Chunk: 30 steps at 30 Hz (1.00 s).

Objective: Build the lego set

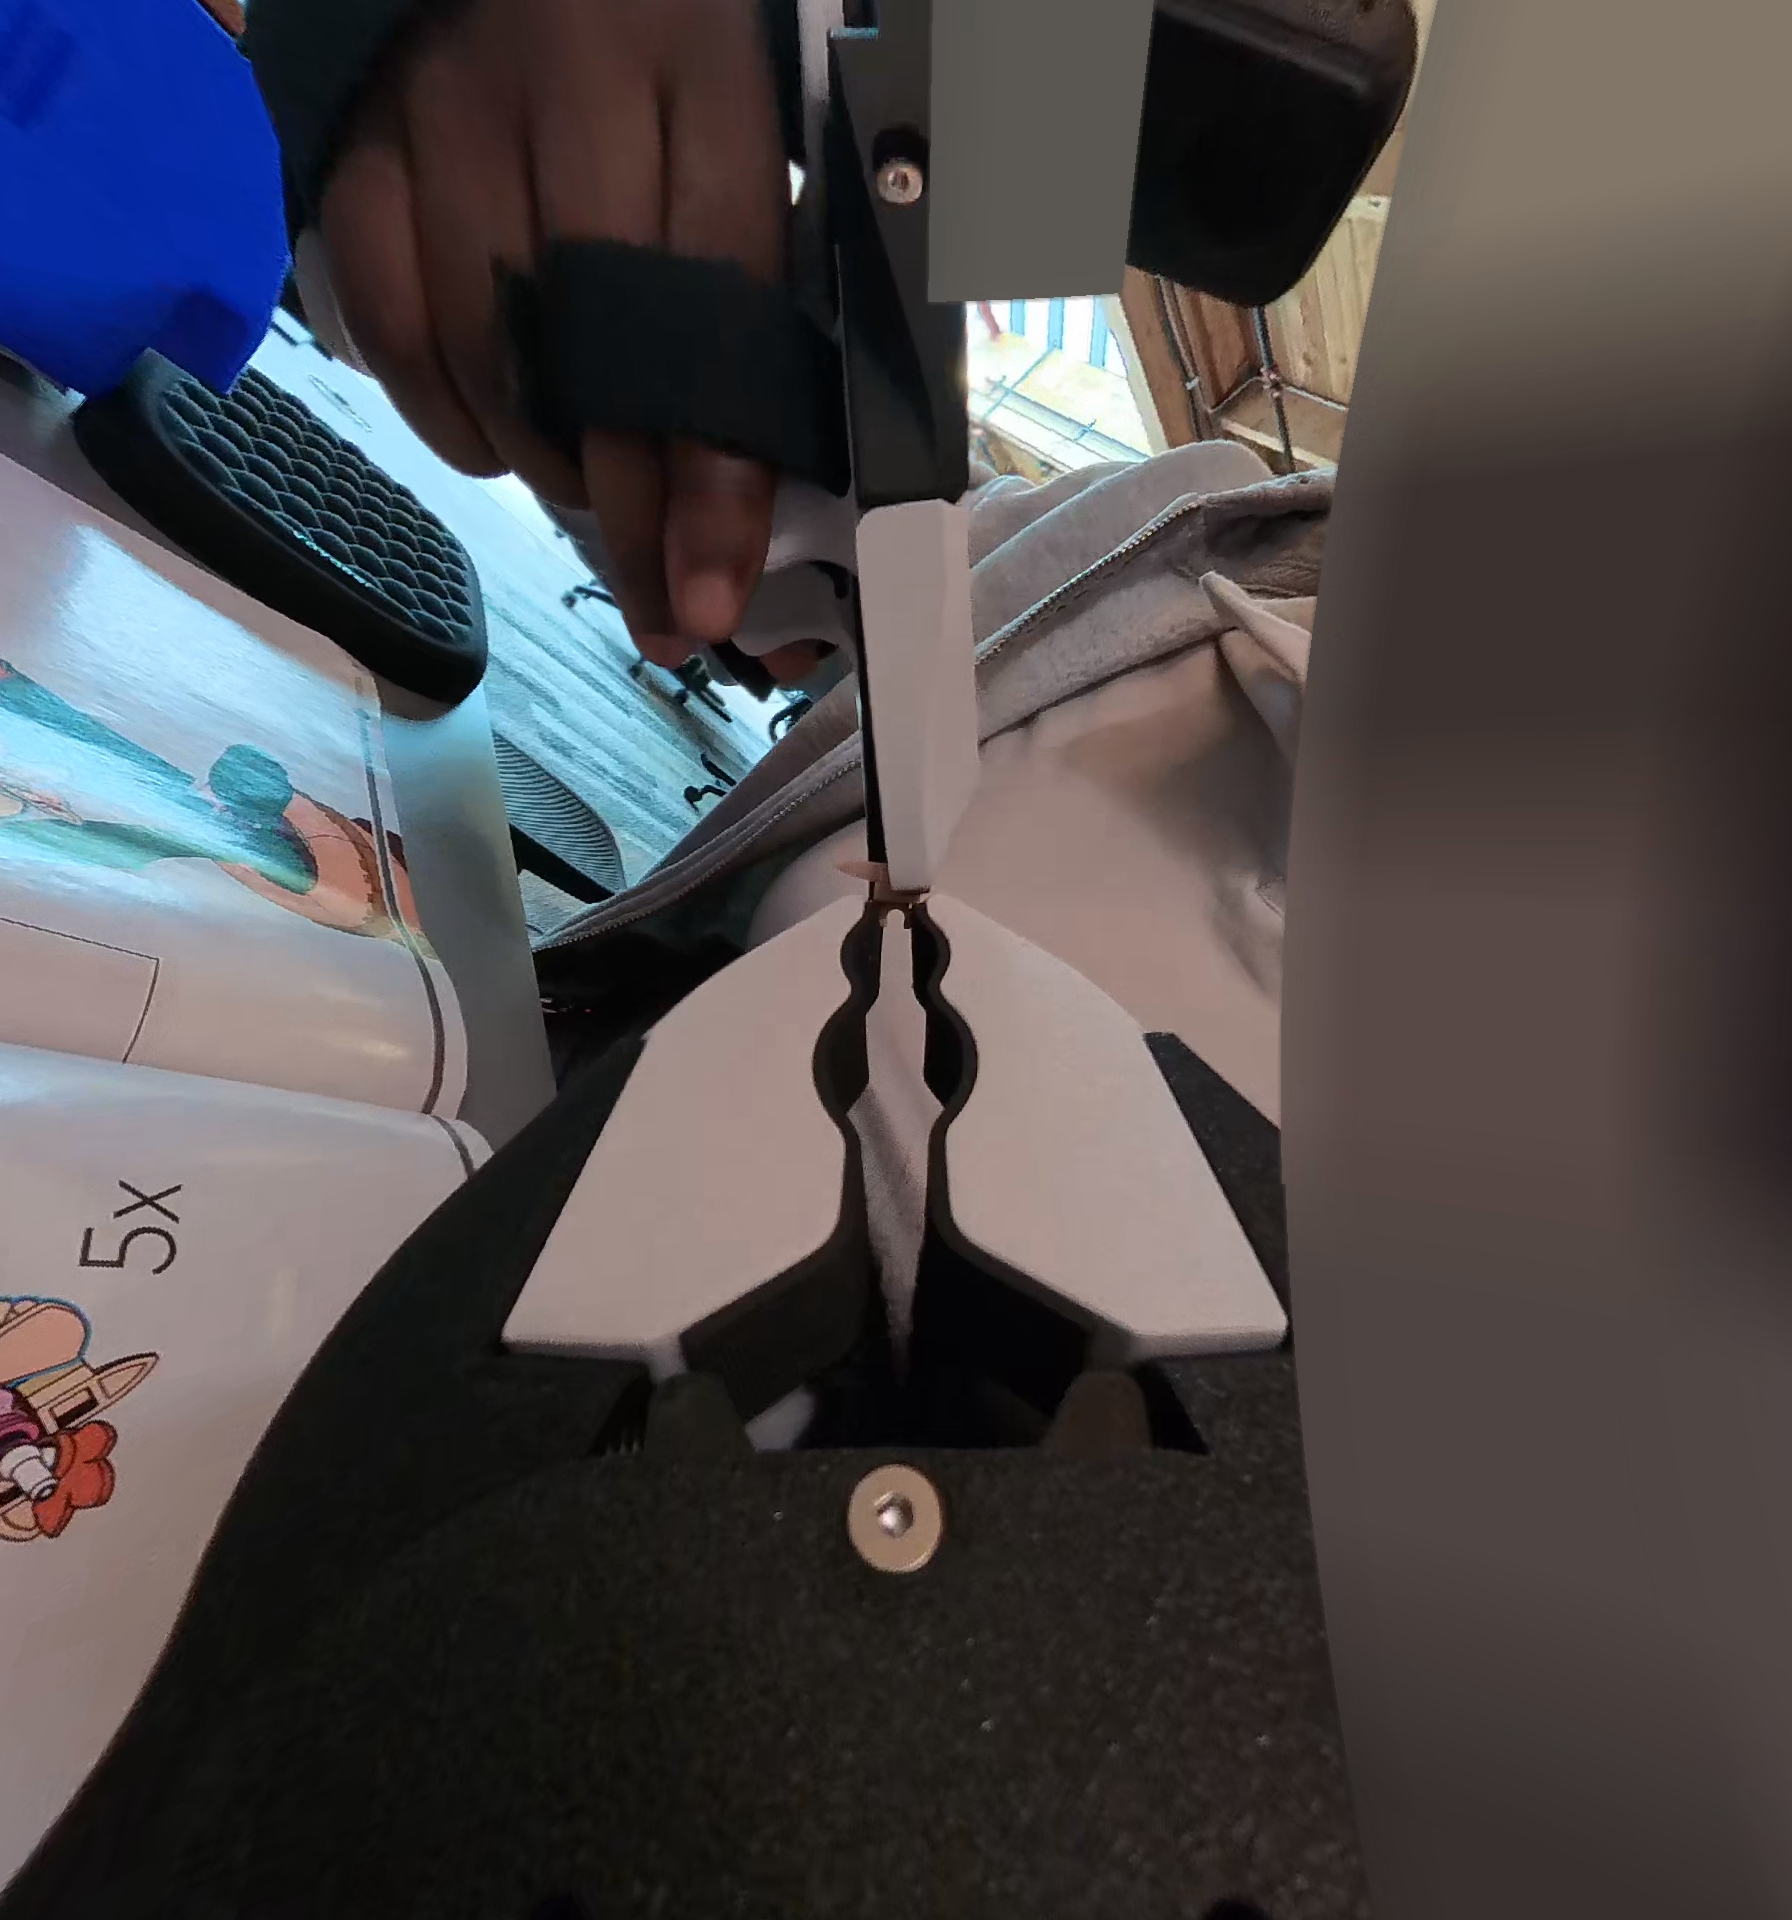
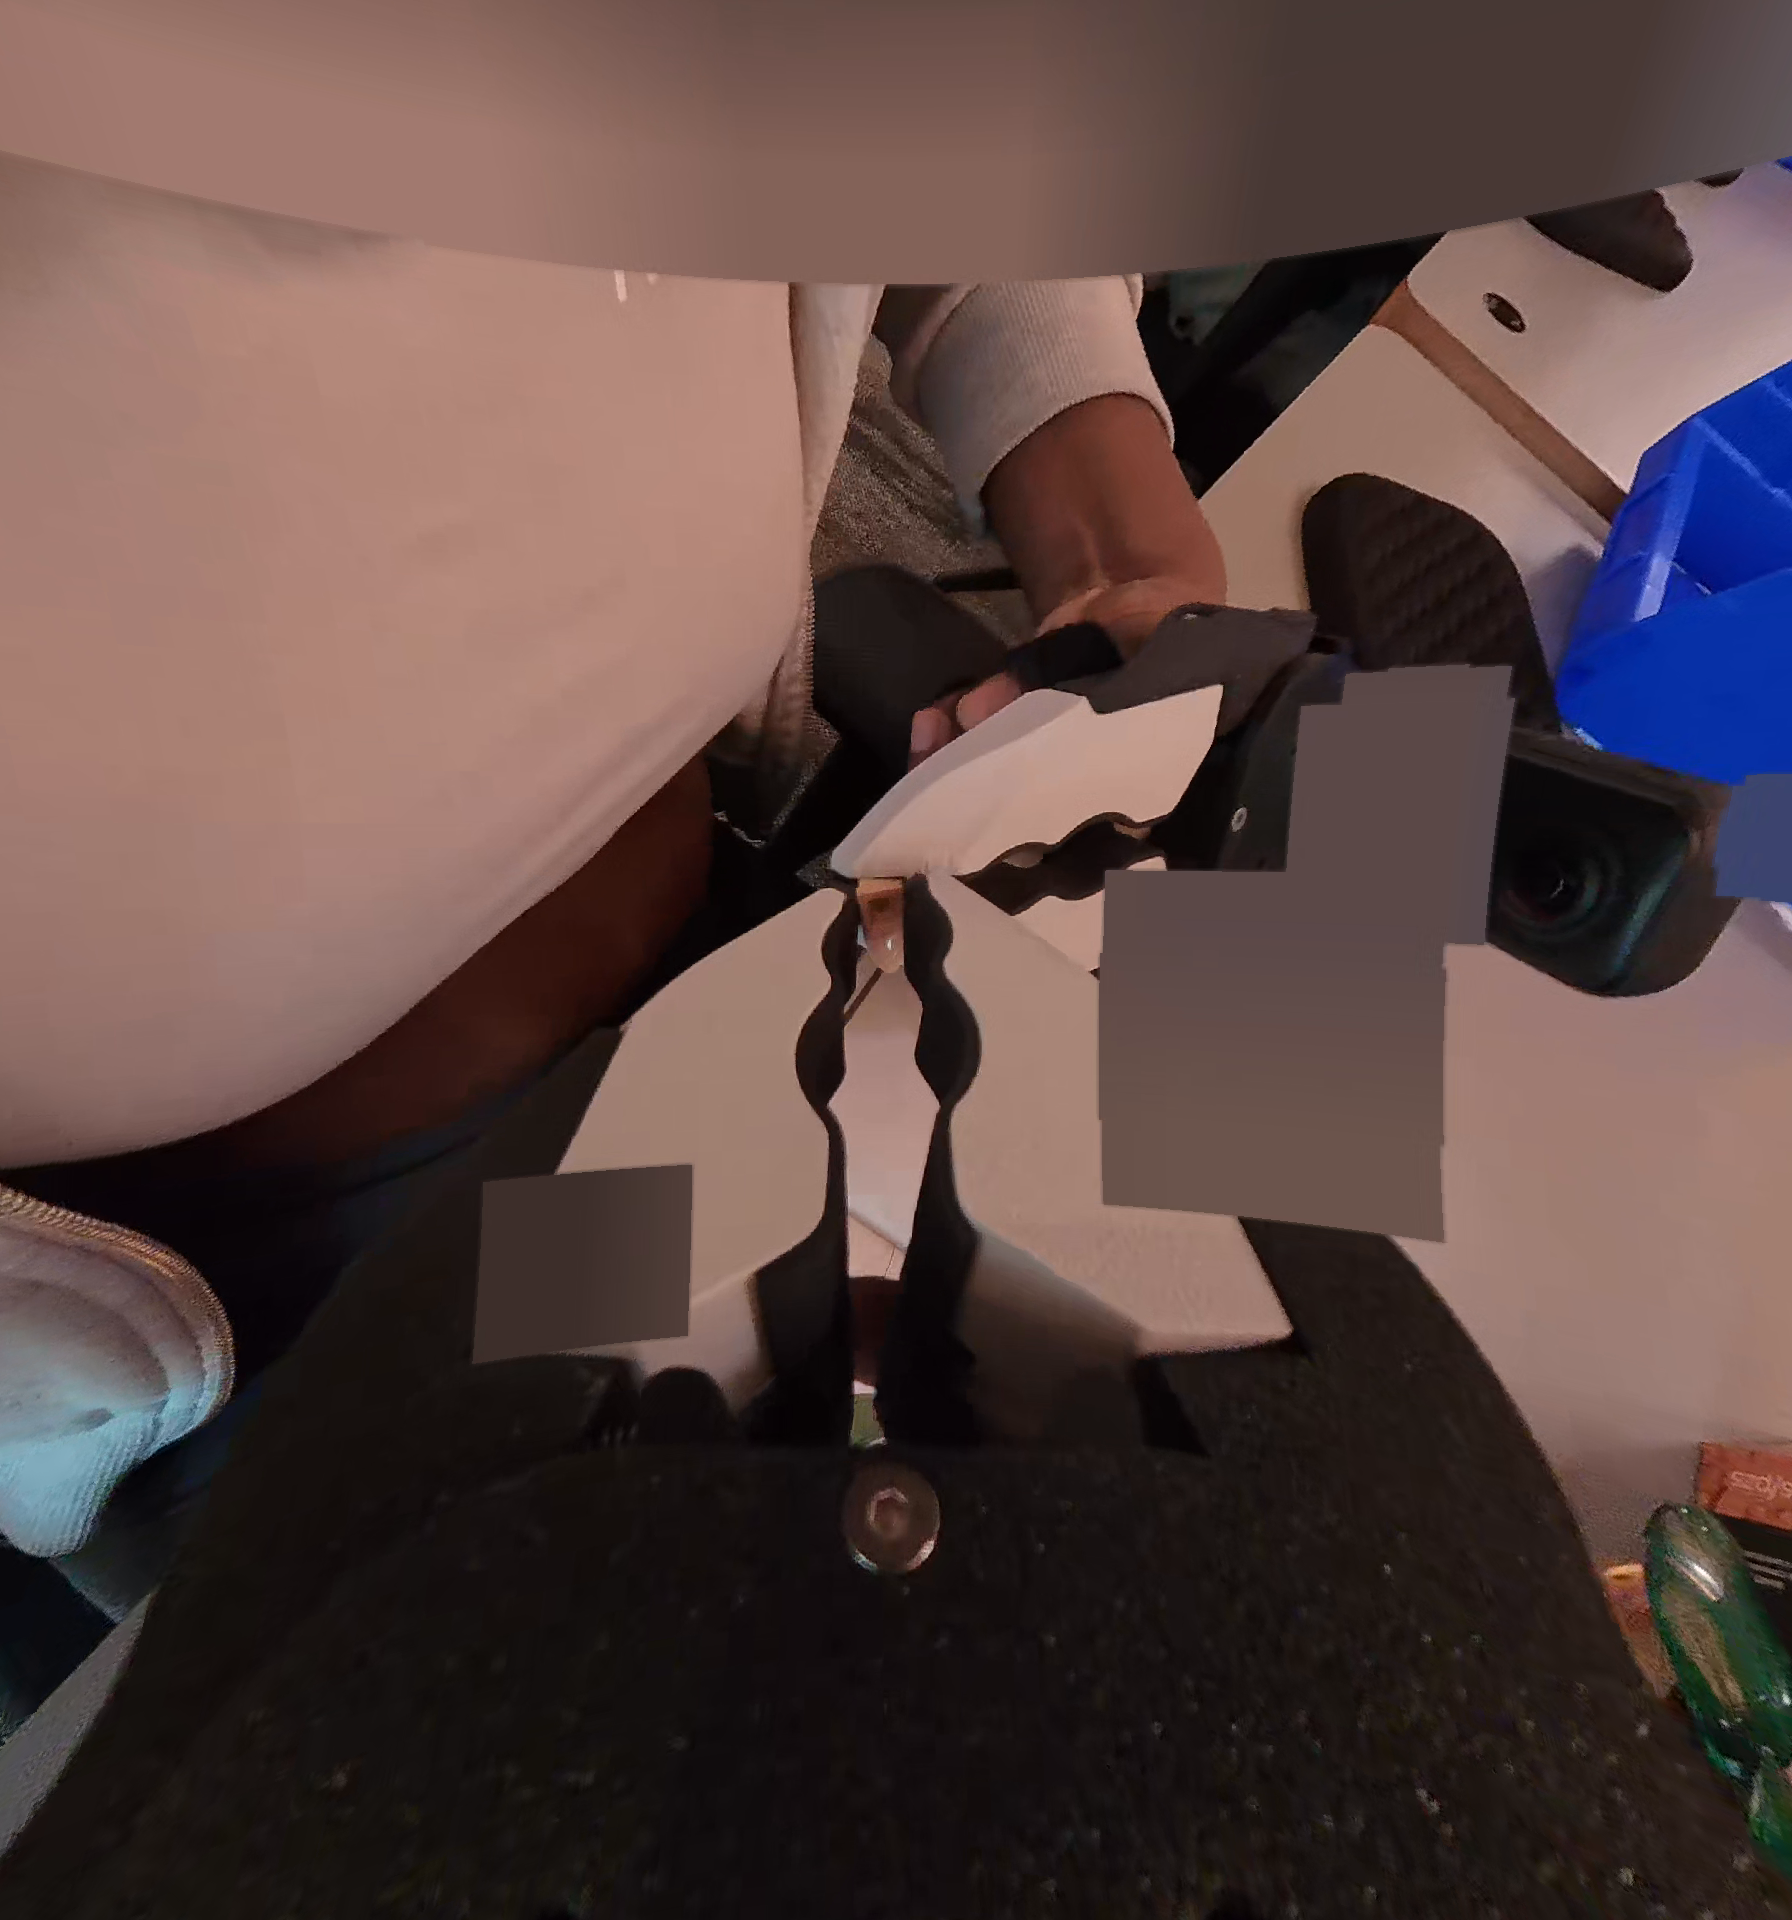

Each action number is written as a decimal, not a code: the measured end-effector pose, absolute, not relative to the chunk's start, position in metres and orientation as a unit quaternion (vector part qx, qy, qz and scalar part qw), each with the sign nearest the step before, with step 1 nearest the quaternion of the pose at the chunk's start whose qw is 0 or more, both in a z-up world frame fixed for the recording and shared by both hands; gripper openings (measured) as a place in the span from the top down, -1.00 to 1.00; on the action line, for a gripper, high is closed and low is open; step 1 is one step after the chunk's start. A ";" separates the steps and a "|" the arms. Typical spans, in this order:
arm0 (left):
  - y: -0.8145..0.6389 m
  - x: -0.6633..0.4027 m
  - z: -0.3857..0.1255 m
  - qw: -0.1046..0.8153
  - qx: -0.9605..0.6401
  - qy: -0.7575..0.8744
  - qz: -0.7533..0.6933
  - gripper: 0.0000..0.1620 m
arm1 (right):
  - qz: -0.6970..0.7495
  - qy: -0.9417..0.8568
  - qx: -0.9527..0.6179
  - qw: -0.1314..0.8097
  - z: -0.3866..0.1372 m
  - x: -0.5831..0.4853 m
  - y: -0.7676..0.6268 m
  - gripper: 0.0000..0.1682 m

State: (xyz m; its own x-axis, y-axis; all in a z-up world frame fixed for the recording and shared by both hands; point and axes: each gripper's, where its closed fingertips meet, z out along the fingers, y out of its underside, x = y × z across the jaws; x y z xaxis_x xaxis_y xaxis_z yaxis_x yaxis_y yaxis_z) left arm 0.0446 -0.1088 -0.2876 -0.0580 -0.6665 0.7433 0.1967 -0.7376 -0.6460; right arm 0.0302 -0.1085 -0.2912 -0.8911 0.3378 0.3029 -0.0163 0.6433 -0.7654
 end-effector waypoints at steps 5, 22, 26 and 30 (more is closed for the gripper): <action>-0.105 0.043 -0.291 0.332 -0.640 0.205 -0.662 0.94 | 0.426 -0.875 -0.138 0.186 -0.294 0.028 -0.105 0.91; -0.102 0.042 -0.305 0.367 -0.701 0.242 -0.562 0.94 | 0.430 -0.860 -0.235 0.141 -0.306 0.026 -0.103 0.91; -0.102 0.041 -0.304 0.365 -0.697 0.235 -0.571 0.94 | 0.433 -0.858 -0.232 0.149 -0.306 0.025 -0.103 0.91; -0.105 0.042 -0.302 0.348 -0.686 0.231 -0.596 0.95 | 0.429 -0.865 -0.195 0.173 -0.304 0.026 -0.105 0.89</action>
